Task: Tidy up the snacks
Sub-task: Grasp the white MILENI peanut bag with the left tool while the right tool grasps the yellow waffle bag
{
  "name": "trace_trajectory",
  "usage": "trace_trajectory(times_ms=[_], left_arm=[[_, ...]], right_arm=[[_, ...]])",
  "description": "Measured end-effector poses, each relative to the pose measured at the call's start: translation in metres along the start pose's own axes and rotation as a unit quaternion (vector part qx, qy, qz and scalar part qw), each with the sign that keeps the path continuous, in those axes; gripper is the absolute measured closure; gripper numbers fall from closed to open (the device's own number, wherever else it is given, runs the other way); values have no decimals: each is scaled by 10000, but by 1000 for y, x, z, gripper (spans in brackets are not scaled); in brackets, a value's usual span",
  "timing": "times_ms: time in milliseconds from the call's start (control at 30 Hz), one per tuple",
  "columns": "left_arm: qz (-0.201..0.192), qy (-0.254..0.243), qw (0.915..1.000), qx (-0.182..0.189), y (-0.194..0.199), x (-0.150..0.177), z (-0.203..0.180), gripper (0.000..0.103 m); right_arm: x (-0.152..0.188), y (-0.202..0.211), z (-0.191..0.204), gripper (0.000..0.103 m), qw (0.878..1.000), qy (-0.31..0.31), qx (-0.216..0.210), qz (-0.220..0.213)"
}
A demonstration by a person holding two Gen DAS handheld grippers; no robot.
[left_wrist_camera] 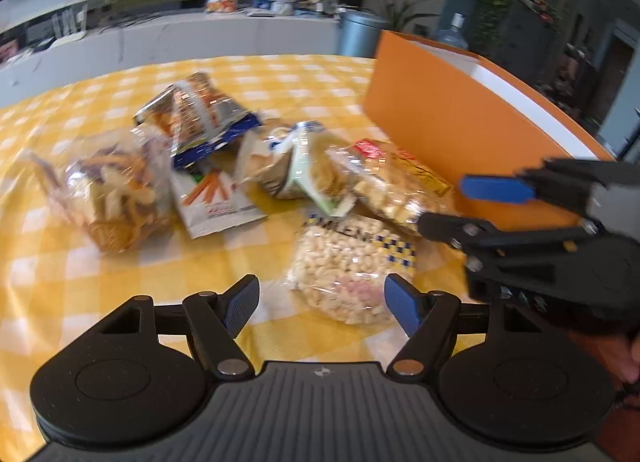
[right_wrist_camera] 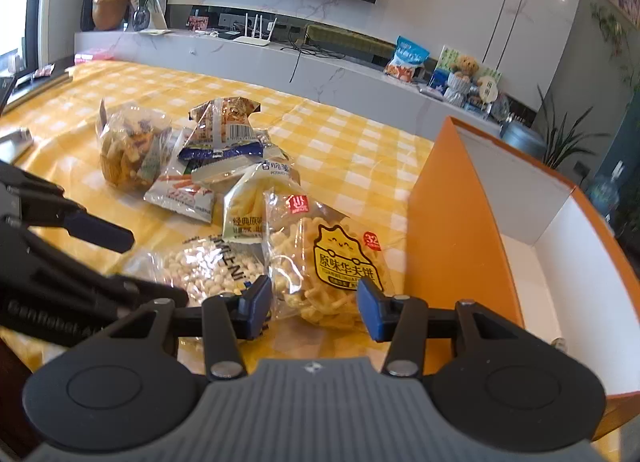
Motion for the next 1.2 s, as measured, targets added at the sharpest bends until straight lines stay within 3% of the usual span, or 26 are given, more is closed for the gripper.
trace_trajectory(times_ms=[167, 267, 367, 500, 633, 867, 1200], left_arm=[[70, -53, 10000, -43, -5, 1, -4, 7], [91, -460, 9989, -48, -7, 5, -14, 7], [-19, -841, 9964, -104, -8, 7, -24, 7], [-3, -998, 9950, -84, -13, 6, -32, 7], [-26, -1224, 9916, -426, -25, 7, -44, 4], [-149, -1293, 9869, -953, -42, 11, -52, 0], [12, -910, 9943, -561, -41, 7, -38, 0]], right_arm=[[-4, -10, -8, 56, 9997, -159, -131, 124], [-3, -13, -13, 56, 9985, -366, -335, 243], [1, -10, -12, 65, 9983, -334, -402, 250], [3, -9, -11, 76, 9981, -284, -491, 239], [1, -8, -12, 83, 9983, -222, -493, 212], [3, -6, -11, 84, 9983, -224, -501, 189], [4, -1, -7, 86, 9984, -201, -504, 146]])
Point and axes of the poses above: each gripper's, at about its wrist camera, not at the fingertips, and y roughly against the way its jaws point, z to its left, x to its underside, the point moved 2 cm from there along -y, roughly the way its jaws point, and after that the axes turned 13 degrees about y, right-handed, at the moved point
